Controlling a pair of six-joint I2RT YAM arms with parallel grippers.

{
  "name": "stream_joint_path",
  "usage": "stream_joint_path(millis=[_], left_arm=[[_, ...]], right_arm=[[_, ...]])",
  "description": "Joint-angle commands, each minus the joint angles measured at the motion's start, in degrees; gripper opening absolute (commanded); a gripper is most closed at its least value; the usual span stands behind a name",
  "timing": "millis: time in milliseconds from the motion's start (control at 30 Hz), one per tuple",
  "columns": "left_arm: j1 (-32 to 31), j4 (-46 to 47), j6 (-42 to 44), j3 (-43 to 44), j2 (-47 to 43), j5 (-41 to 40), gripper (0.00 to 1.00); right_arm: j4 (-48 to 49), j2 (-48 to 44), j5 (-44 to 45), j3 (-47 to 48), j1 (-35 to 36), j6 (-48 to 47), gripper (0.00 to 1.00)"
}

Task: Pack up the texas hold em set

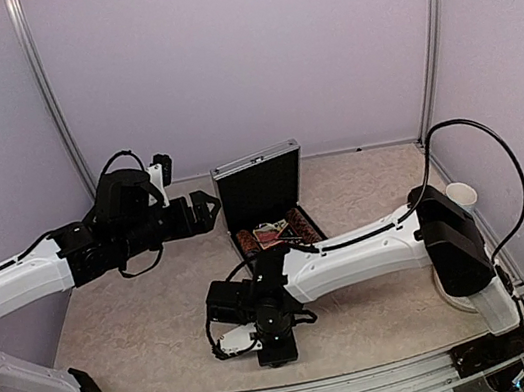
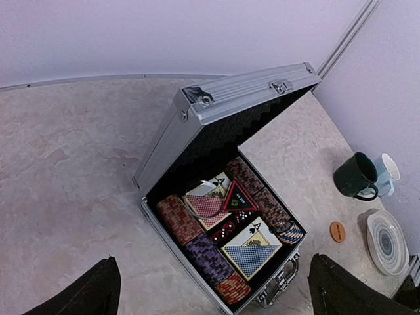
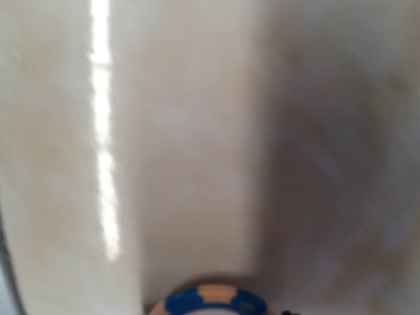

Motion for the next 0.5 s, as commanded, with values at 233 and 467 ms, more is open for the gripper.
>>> stream_joint_path(millis=[233,467], left_arm=[[-0.03,1.36,-2.19,-2.08,2.42,3.44,0.99],[-1.67,2.17,-2.99,-2.61,4.65,4.75,0.99]], right_arm=[[2.48,-9.86,4.06,-6.23,-4.24,1.51,0.42],[2.93,-12.99,4.95,-8.30,-6.08,1.69,0.43]])
